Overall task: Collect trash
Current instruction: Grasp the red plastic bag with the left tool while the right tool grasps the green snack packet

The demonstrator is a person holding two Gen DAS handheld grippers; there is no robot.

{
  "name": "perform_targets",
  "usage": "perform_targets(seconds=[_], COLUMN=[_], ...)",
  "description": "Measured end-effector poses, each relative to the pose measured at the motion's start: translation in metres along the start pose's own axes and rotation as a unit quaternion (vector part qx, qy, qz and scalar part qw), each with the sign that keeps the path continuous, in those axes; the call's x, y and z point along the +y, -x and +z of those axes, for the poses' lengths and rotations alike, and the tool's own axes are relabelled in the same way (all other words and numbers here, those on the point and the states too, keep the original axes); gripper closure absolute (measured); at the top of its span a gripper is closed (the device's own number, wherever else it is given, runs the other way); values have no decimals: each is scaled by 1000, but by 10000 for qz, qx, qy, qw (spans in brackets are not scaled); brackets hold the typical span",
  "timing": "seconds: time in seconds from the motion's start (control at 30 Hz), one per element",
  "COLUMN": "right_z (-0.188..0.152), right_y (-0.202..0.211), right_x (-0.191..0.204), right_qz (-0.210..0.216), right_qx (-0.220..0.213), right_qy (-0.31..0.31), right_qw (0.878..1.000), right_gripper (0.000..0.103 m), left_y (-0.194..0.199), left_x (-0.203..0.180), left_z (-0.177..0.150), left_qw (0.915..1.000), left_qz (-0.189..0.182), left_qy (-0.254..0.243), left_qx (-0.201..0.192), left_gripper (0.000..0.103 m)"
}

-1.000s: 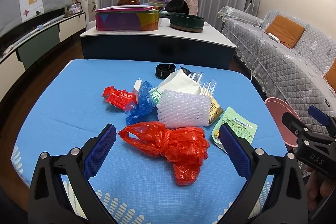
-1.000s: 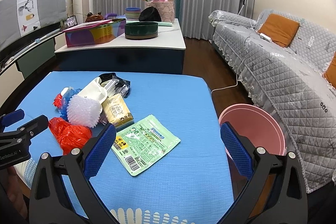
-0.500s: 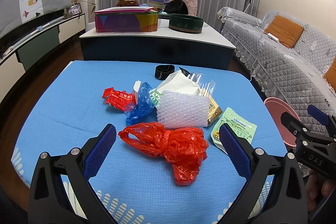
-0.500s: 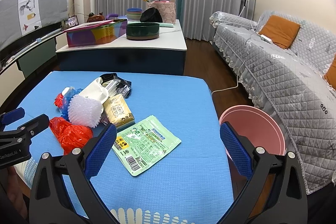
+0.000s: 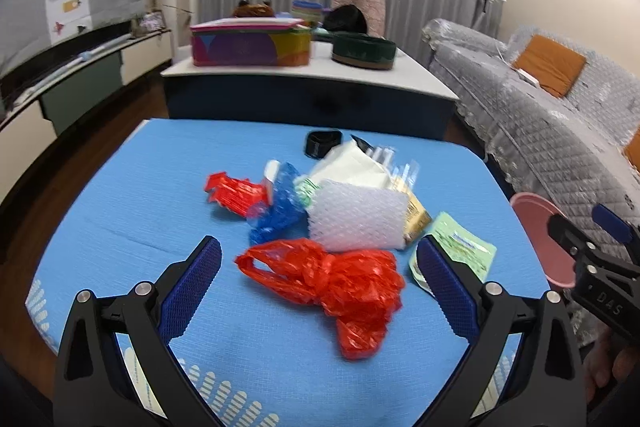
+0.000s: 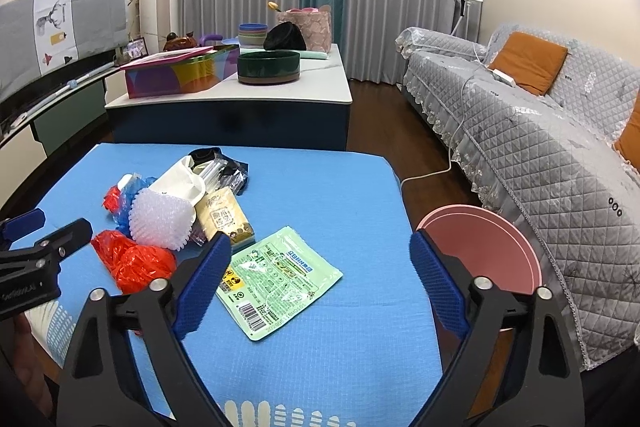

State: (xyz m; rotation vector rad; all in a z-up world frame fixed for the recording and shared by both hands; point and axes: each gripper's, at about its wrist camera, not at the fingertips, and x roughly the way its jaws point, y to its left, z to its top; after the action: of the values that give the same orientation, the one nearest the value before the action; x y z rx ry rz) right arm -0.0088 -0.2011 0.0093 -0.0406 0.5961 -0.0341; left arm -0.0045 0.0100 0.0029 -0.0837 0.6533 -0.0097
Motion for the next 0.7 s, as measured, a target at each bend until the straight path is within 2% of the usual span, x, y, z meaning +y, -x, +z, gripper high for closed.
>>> perform_targets(seconds=[0.1,0.3,0.33,0.47,0.53,0.6,0.7], right_z=[0,-2,-3,-7,-11,-14,-19], right_y=[0,-2,-3,-7,-13,-20,-29], right_x=[-2,1,3,8,11,14,19], right_qz=[19,196,237,375,485,548,606], right_qx=[12,61,81,162,269,392,514], right_qy=[-40,-63,-24,150,205,242,272], right_qw=[10000,9998,9997,9991,9982,9974,9965], right_gripper=[23,30,33,43,47,47,47], left_y=[2,2,1,-5,-9,-15,-20], left_x=[4,7,6,6,7,7,7], left_z=[2,2,2,-2,-5,-7,-12], left_qw=[9998,9998,9999,9997,9994,9989,9979], left_qz=[108,81,61,-167,-177,-146,-251], left_qy=[78,70,40,-23,-71,-123,-81], left_qx=[-152,-156,-120,172,295,429,586], left_gripper=[13,21,22,36,39,49,52])
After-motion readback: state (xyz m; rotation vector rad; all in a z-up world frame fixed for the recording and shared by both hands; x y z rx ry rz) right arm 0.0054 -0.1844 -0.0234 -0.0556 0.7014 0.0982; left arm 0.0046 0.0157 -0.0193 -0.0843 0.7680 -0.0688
